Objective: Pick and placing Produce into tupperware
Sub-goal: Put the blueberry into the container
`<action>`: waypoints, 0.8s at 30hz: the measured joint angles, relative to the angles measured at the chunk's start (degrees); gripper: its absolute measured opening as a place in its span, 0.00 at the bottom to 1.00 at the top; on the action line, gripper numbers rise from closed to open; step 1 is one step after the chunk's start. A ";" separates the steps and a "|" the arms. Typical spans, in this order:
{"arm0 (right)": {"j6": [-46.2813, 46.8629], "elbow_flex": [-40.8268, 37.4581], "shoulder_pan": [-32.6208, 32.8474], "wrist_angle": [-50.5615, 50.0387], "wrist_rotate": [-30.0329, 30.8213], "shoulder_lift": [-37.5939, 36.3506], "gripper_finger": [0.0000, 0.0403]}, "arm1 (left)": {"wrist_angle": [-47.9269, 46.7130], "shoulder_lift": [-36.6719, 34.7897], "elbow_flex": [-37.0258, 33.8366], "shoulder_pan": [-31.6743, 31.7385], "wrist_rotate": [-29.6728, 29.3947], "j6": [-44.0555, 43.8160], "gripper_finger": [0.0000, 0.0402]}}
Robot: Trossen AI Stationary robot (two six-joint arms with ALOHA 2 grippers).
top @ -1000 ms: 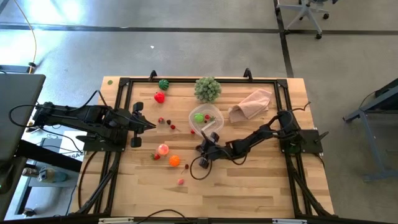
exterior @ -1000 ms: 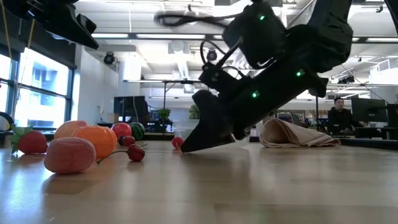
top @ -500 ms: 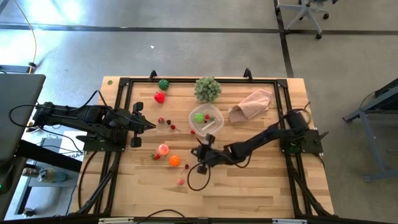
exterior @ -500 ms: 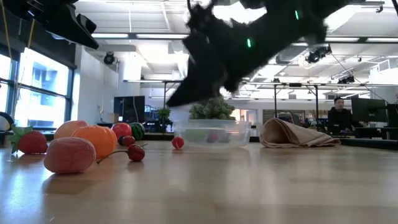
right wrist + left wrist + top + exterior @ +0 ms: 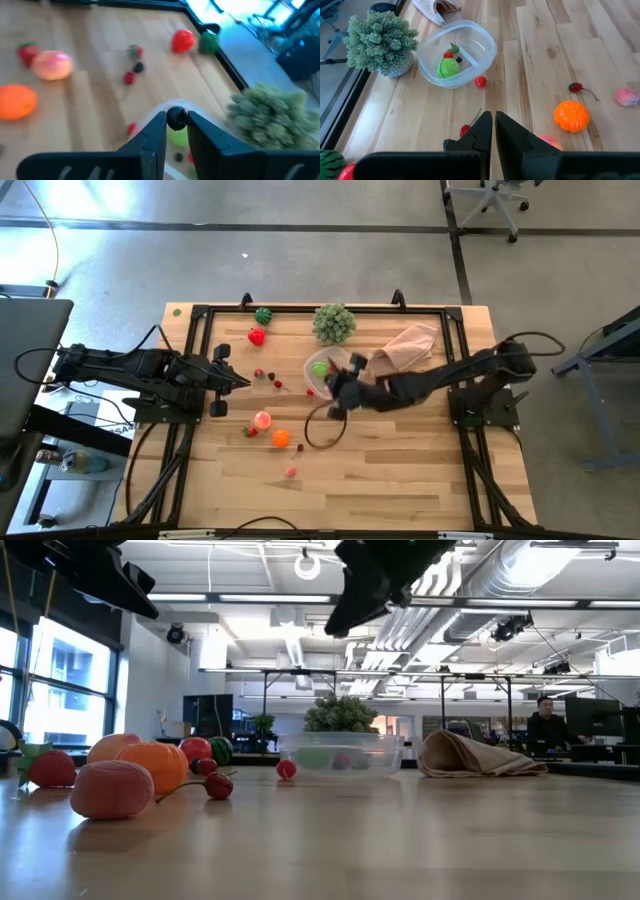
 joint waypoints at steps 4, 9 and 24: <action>1.82 -0.07 -4.94 -3.67 -6.16 -0.03 0.15 | 0.00 0.02 0.00 0.00 0.00 0.00 0.04; 1.90 -0.10 -9.94 -3.98 -13.12 5.69 0.15 | 0.02 0.02 0.01 0.01 0.00 -0.01 0.04; 2.48 -0.11 -13.64 0.36 -22.79 15.27 0.15 | 0.02 0.00 0.02 0.00 0.00 0.00 0.04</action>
